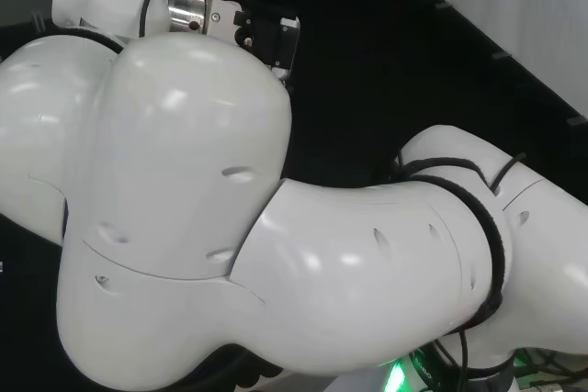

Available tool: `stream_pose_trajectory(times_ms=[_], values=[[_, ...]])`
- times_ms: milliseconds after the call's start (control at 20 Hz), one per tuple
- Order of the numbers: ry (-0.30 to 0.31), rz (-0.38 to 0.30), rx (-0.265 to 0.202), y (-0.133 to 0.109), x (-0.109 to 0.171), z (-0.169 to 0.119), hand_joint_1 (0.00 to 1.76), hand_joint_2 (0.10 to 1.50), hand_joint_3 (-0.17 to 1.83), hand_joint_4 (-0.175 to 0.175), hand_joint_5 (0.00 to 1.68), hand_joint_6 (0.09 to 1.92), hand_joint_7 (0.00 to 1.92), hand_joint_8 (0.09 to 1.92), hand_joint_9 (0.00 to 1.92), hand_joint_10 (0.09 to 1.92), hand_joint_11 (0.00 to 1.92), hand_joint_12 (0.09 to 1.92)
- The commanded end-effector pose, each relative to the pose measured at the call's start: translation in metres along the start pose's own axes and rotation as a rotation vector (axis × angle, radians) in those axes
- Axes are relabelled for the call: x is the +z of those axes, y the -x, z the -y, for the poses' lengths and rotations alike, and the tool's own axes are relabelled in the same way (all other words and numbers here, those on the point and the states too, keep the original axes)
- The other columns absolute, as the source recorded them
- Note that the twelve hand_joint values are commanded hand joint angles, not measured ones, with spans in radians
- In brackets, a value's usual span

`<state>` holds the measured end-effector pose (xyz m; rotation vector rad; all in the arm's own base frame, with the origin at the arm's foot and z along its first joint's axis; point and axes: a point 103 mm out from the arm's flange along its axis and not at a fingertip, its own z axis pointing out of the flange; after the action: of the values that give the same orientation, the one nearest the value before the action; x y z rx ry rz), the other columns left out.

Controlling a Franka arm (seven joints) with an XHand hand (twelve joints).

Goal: Pour all the NaCl from the weighing funnel into the round-bottom flask.

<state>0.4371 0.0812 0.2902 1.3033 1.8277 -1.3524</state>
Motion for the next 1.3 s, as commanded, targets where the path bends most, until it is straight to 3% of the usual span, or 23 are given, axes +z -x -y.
stream_pose_trajectory(times_ms=[50, 400, 600, 700, 900, 1300], values=[[0.001, -0.01, 0.002, 0.001, 0.002, 0.0, 1.1, 0.69, 0.66, 0.175, 1.2, 0.81, 0.52, 0.66, 0.95, 0.46, 0.65, 1.19], [0.017, -0.069, 0.018, 0.006, 0.009, 0.002, 1.1, 0.69, 0.66, 0.175, 1.2, 0.81, 0.52, 0.66, 0.95, 0.46, 0.65, 1.19], [0.044, -0.174, 0.026, 0.012, 0.014, 0.004, 1.1, 0.69, 0.66, 0.175, 1.2, 0.81, 0.52, 0.66, 0.95, 0.46, 0.65, 1.19], [0.051, -0.19, 0.026, 0.014, 0.015, 0.003, 1.1, 0.69, 0.66, 0.175, 1.2, 0.81, 0.52, 0.66, 0.95, 0.46, 0.65, 1.19], [0.107, -0.297, -0.009, 0.018, 0.017, 0.002, 1.1, 0.69, 0.66, 0.175, 1.2, 0.81, 0.52, 0.66, 0.95, 0.47, 0.65, 1.19], [0.088, -0.488, 0.007, 0.03, 0.039, -0.002, 1.1, 0.69, 0.66, 0.175, 1.2, 0.81, 0.52, 0.66, 0.95, 0.47, 0.65, 1.19]])
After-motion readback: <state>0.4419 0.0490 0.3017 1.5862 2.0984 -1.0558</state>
